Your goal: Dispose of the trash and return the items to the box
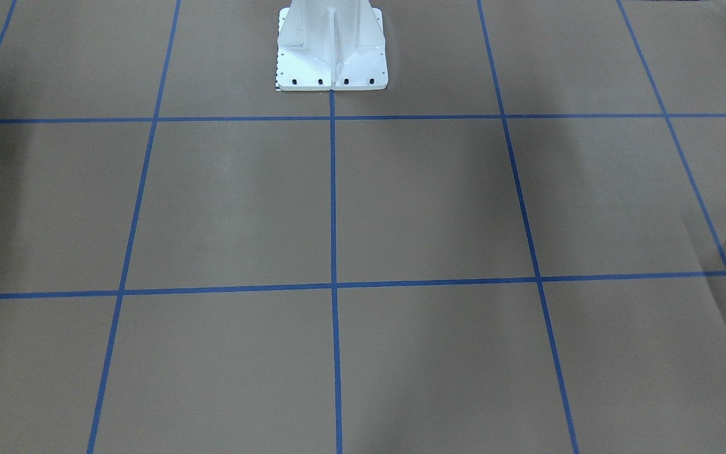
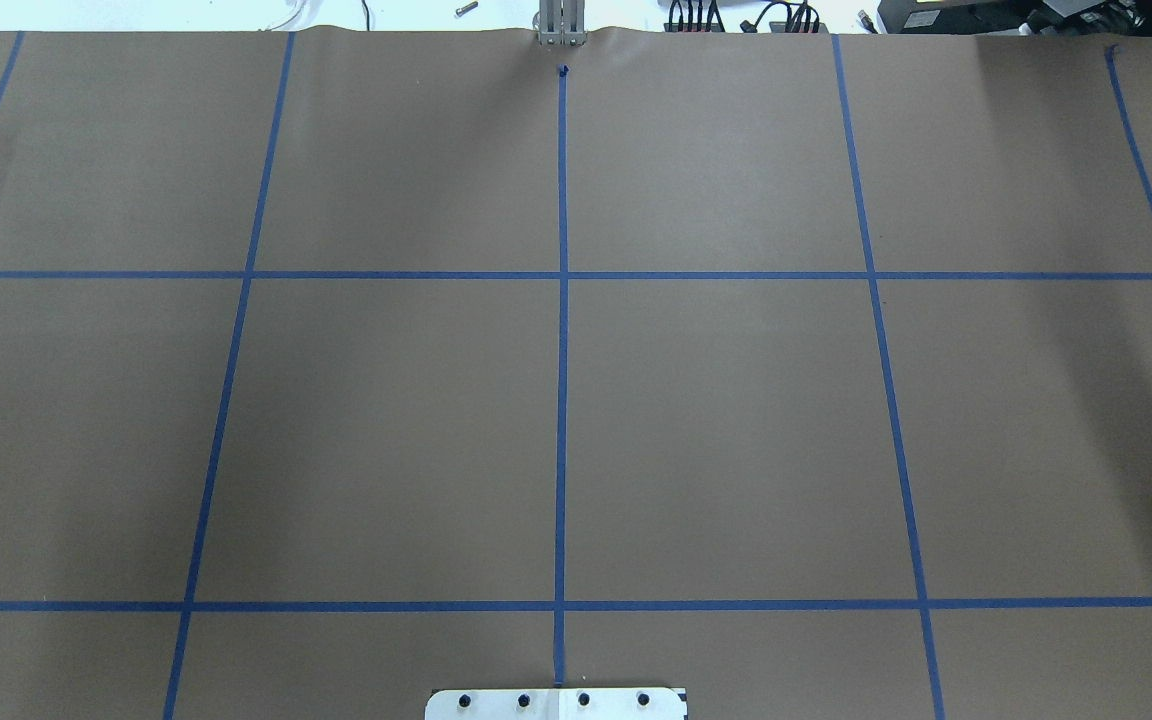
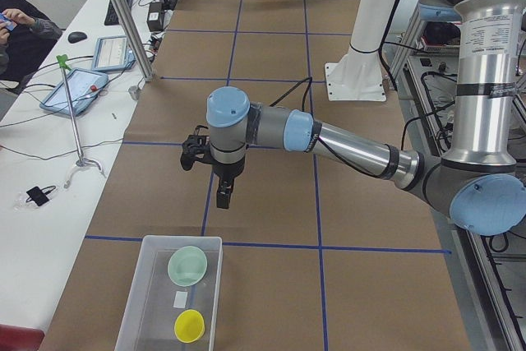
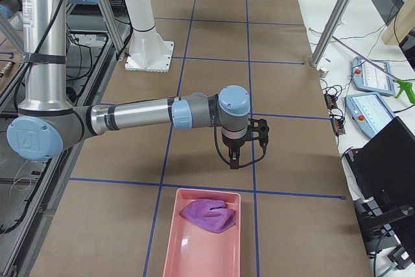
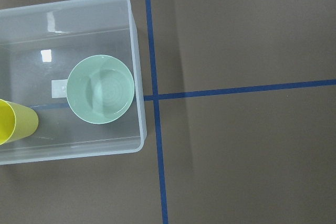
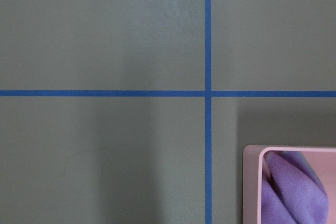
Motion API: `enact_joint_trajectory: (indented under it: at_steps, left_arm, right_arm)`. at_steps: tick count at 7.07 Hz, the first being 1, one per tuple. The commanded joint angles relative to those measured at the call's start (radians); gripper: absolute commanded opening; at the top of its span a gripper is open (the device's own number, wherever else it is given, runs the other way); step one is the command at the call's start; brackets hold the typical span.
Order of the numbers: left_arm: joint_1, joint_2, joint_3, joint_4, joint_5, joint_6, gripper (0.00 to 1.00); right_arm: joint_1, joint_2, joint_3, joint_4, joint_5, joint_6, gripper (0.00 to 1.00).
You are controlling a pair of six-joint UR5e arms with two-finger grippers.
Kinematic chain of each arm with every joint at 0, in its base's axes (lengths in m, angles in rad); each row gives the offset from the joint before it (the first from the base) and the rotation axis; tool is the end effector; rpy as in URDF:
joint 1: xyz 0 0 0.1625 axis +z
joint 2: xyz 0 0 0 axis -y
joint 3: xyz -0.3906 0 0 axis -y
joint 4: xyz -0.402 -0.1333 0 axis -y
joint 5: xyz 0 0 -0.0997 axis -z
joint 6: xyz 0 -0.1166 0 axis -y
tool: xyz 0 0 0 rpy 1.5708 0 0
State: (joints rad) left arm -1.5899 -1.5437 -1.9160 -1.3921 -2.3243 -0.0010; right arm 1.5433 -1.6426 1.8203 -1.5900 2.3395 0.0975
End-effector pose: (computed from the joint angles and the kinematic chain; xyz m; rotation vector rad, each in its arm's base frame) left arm -0.0627 -0.4807 0.4976 0.1395 0.7510 0.0334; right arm 0.0390 -0.4806 0.5481 0.1024 -0.7748 0.0055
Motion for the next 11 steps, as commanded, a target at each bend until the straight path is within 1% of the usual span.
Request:
enact_joint_trajectory:
  at_steps: [1, 2, 3, 8, 11]
  left_arm:
    - [-0.001, 0.007, -0.014, -0.010, -0.007, -0.001, 0.99]
    - [-0.001, 0.007, -0.018, -0.010, -0.048, 0.004, 0.99]
    - [-0.001, 0.005, -0.027, -0.012, -0.052, 0.004, 0.99]
    - [0.001, 0.014, -0.020, -0.008, -0.043, -0.001, 0.99]
    - [0.001, 0.017, -0.017, -0.008, -0.043, -0.001, 0.99]
  right_arm:
    - [-0.023, -0.019, -0.001, 0.001, -0.072, -0.079, 1.00]
    - [-0.026, -0.022, -0.001, 0.001, -0.086, -0.153, 1.00]
    - [-0.026, -0.023, 0.000, -0.004, -0.091, -0.224, 1.00]
    - [-0.032, -0.037, 0.000, 0.005, -0.077, -0.217, 1.00]
    - [-0.032, -0.069, -0.003, 0.007, -0.075, -0.216, 1.00]
